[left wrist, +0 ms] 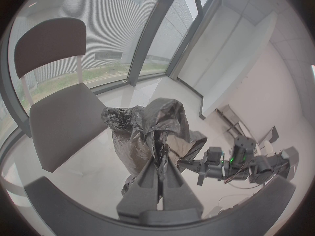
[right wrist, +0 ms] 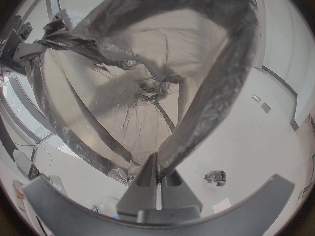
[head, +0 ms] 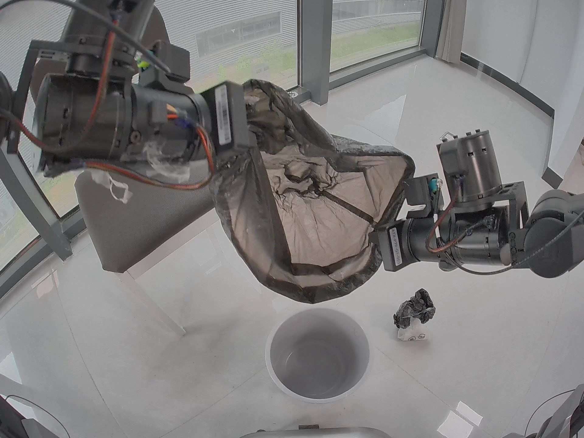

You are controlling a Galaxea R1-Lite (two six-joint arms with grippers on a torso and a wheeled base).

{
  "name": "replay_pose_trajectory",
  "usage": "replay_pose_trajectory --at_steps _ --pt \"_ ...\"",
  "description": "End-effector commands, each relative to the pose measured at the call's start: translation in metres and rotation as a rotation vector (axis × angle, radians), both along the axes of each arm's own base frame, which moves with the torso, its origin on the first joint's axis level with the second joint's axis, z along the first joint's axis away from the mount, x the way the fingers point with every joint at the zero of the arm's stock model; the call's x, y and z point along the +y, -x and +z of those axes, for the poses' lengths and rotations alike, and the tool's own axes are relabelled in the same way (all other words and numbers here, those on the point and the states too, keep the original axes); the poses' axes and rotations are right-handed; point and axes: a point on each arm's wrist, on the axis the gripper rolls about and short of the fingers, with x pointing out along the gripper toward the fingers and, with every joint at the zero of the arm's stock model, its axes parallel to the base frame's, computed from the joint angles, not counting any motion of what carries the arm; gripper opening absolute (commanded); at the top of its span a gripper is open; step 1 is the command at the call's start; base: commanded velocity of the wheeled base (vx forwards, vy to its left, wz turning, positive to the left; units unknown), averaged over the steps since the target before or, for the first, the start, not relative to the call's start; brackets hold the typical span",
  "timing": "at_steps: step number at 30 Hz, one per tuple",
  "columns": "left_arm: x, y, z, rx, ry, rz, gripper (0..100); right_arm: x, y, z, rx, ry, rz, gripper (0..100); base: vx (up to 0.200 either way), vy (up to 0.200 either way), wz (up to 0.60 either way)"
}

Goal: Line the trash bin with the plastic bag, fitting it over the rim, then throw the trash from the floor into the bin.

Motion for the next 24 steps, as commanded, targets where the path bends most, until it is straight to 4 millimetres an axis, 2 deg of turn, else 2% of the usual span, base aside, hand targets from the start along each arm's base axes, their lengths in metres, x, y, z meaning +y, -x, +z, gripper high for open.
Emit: replay_pose_trajectory --at_steps 1,4,6,9,10,12,19,24 --pt "-0.021 -0.008 -0.032 0.077 -0.087 -0.036 0 -0.012 0.010 -0.011 0.017 0.010 -0.012 0 0.000 0.000 0.00" --pt "-0.028 -0.013 -0.047 0.114 -0.120 -0.041 0 -0.016 0.015 -0.027 0.054 0.035 -0.011 0 0.000 0.000 0.00" --pt "-0.036 -0.017 -0.065 0.160 -0.161 -0.050 0 -0.019 0.021 -0.044 0.094 0.059 -0.004 0 0.000 0.000 0.00" --pt "-0.040 -0.016 -0.083 0.209 -0.202 -0.066 0 -0.021 0.026 -0.064 0.145 0.092 0.004 0 0.000 0.000 0.00" --pt "-0.040 -0.016 -0.085 0.213 -0.206 -0.066 0 -0.021 0.026 -0.065 0.148 0.094 0.004 0 0.000 0.000 0.00" --pt "-0.041 -0.012 -0.103 0.264 -0.251 -0.077 0 -0.022 0.029 -0.083 0.189 0.121 0.008 0 0.000 0.000 0.00" --pt "-0.037 -0.007 -0.138 0.364 -0.324 -0.087 0 -0.021 0.033 -0.111 0.256 0.154 0.053 0 0.000 0.000 0.00" --pt "-0.039 -0.007 -0.151 0.409 -0.307 -0.077 0 -0.011 0.033 -0.128 0.293 0.173 0.085 0 0.000 0.000 0.00"
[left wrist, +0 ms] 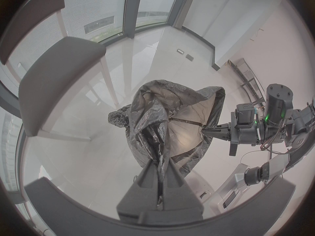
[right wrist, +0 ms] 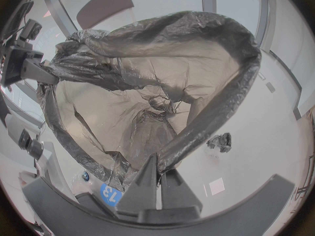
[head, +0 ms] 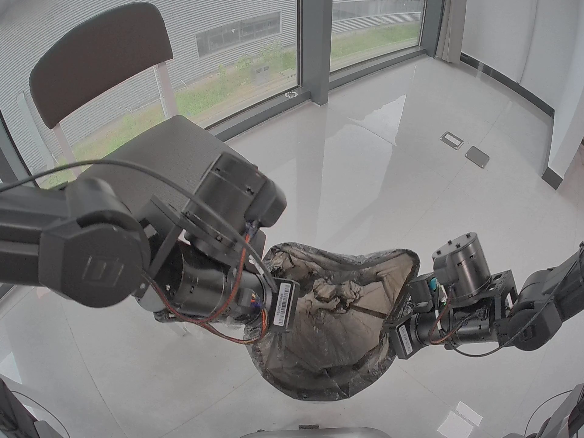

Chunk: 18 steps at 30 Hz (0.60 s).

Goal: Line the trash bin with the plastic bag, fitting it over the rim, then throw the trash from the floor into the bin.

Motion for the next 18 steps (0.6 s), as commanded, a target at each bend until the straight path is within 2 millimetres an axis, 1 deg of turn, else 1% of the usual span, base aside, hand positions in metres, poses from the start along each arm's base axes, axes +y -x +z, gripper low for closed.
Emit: replay_pose_trajectory --at_steps 1,2,3,8,12,14,16,18 --pt "-0.002 -0.001 -0.019 0.064 -0.023 0.004 0 0.008 -0.001 -0.028 0.066 0.039 0.027 0 0.000 0.000 0.00" --pt "-0.002 -0.001 -0.019 0.064 -0.023 0.004 0 0.008 -0.001 -0.028 0.066 0.039 0.027 0 0.000 0.000 0.00" --pt "-0.002 -0.001 -0.024 0.085 -0.028 -0.001 0 0.009 0.000 -0.034 0.077 0.048 0.031 0 0.000 0.000 0.00" --pt "-0.007 -0.006 -0.043 0.140 -0.057 0.011 0 0.007 0.006 -0.050 0.123 0.082 0.039 0 0.000 0.000 0.00" --pt "-0.008 -0.002 -0.050 0.180 -0.057 0.015 0 0.004 0.022 -0.057 0.173 0.098 0.082 0 0.000 0.000 0.00" --pt "-0.008 0.002 -0.055 0.203 -0.064 0.004 0 0.003 0.027 -0.062 0.186 0.106 0.091 0 0.000 0.000 0.00" --pt "-0.007 0.001 -0.061 0.219 -0.076 0.004 0 0.003 0.026 -0.064 0.187 0.105 0.088 0 0.000 0.000 0.00" --pt "-0.010 -0.004 -0.067 0.228 -0.082 0.010 0 0.005 0.022 -0.071 0.194 0.108 0.085 0 0.000 0.000 0.00"
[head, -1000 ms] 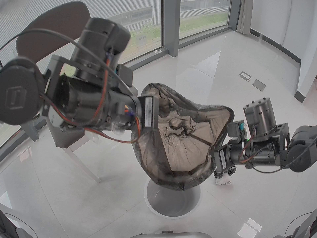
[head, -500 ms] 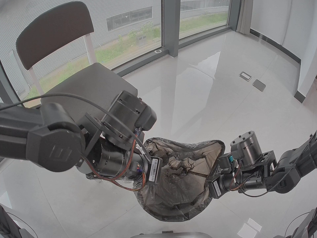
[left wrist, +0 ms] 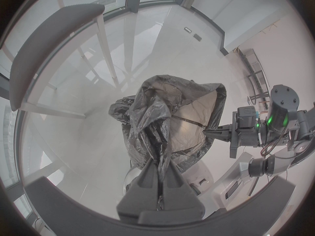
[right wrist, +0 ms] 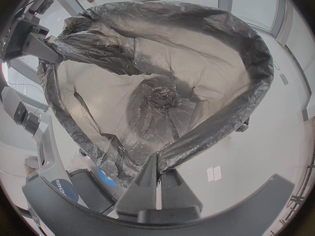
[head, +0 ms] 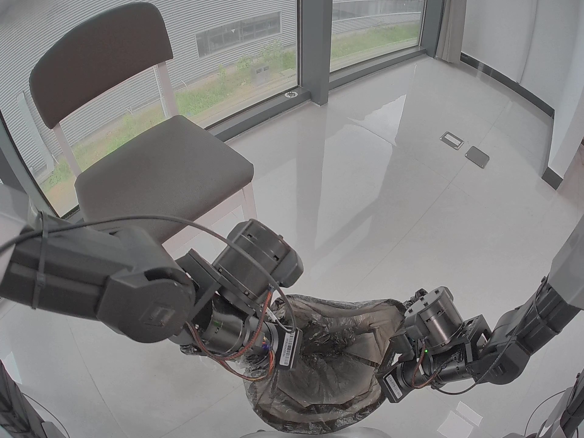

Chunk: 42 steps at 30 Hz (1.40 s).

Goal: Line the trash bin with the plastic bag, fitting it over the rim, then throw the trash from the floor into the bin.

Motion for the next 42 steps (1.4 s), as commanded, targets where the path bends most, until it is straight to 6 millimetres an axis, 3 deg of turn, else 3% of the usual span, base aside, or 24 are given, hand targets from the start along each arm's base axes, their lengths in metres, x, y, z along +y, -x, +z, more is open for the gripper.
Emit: replay_pose_trajectory --at_steps 1,12,18,20,23,27,35,42 --pt "-0.005 -0.007 -0.019 0.031 -0.031 0.006 0 0.001 -0.002 -0.015 0.034 0.019 0.002 0 0.000 0.000 0.00" --pt "-0.018 -0.026 -0.053 0.070 -0.049 0.008 0 -0.004 -0.016 -0.047 0.068 0.063 0.006 0 0.000 0.000 0.00" --pt "-0.022 -0.040 -0.050 0.042 -0.022 0.026 0 -0.005 -0.028 -0.050 0.053 0.058 -0.011 0 0.000 0.000 0.00" --pt "-0.023 -0.046 -0.041 0.023 0.000 0.041 0 -0.004 -0.033 -0.048 0.040 0.047 -0.024 0 0.000 0.000 0.00" --pt "-0.019 -0.029 -0.028 0.021 0.005 0.018 0 -0.010 -0.024 -0.041 0.041 0.050 -0.021 0 0.000 0.000 0.00" --pt "-0.013 -0.014 -0.027 0.051 0.003 0.001 0 -0.021 -0.008 -0.033 0.048 0.061 -0.010 0 0.000 0.000 0.00" --pt "-0.015 -0.011 -0.022 0.061 0.022 0.030 0 -0.034 0.016 -0.018 0.036 0.063 0.022 0 0.000 0.000 0.00" --pt "-0.024 -0.021 -0.036 0.072 -0.001 0.032 0 -0.028 0.005 -0.023 0.031 0.060 0.018 0 0.000 0.000 0.00"
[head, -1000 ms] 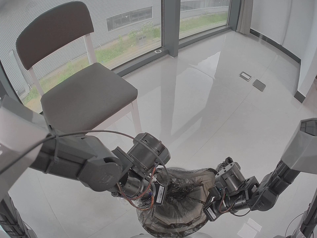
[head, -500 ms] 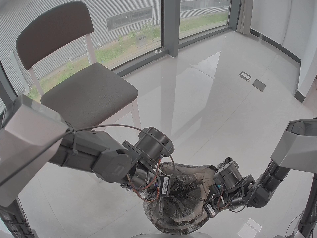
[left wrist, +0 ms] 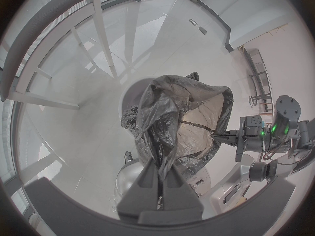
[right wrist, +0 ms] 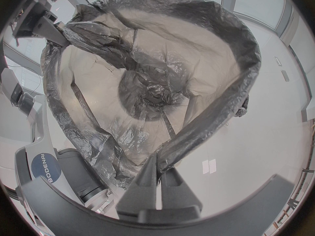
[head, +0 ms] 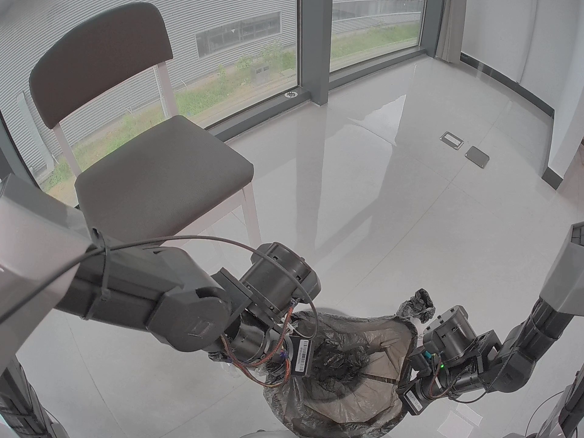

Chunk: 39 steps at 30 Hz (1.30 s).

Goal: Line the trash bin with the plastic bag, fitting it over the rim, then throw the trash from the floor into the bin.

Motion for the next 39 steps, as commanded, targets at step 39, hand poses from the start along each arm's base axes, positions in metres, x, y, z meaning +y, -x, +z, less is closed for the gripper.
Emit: replay_pose_trajectory --at_steps 39 --pt "-0.002 -0.066 -0.025 0.042 -0.191 -0.008 0 0.017 -0.080 -0.035 -0.018 0.001 -0.086 0 0.000 0.000 0.00"
